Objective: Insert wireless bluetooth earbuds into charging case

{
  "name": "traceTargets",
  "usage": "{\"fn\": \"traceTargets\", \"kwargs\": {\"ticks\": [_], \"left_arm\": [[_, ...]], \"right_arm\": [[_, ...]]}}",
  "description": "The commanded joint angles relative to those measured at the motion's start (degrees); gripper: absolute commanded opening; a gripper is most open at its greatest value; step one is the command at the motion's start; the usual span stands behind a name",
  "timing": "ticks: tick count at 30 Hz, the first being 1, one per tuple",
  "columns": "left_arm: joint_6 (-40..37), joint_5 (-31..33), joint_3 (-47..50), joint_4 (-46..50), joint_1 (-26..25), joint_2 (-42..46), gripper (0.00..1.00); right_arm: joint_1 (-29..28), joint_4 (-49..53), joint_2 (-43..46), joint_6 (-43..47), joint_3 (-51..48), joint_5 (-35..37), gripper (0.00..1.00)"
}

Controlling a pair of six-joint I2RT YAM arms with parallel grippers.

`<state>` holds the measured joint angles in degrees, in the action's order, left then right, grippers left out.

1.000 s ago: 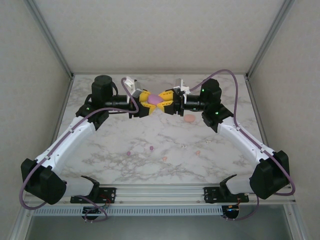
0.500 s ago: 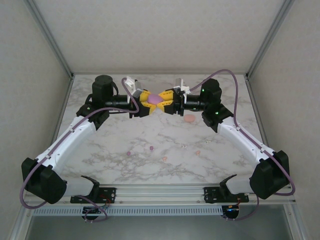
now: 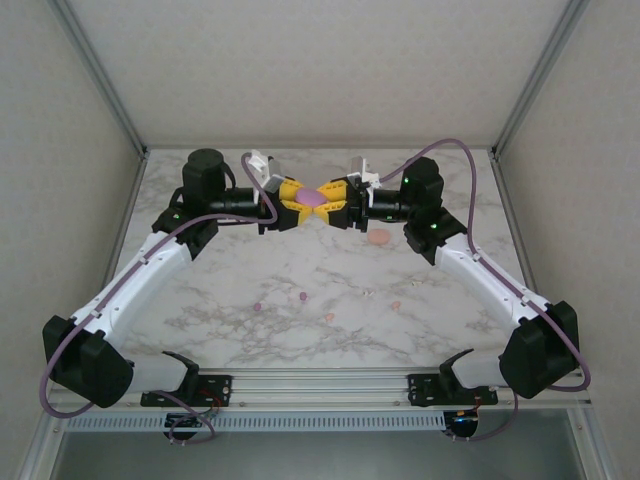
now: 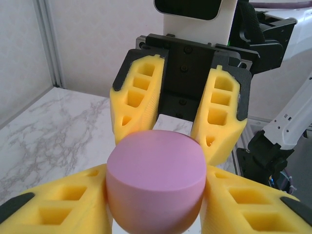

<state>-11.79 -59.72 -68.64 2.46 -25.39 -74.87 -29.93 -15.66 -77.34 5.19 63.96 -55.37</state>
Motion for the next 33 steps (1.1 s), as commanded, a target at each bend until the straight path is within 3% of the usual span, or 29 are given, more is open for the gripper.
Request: {"fn": "traceTargets", "kwargs": {"ticks": [1,18,33], "left_arm": [[-2.48,-1.81,-2.26,2.56,0.03,-0.67,0.46],[-3.54,-1.59,-2.86,3.61,0.11,-0.49,0.51],[-2.20,-2.11,-2.70,2.57,0.07,-0.28,0.34]], "right_arm": [[-0.45,-2.15,1.01,-0.62,0.04,1.11,0.30],[-0.40,-3.85,1.02,-2.07,-0.42,1.59,0.29],[-0.40,-2.83,0.71,-1.90,-0.33,2.26,0.31]]}}
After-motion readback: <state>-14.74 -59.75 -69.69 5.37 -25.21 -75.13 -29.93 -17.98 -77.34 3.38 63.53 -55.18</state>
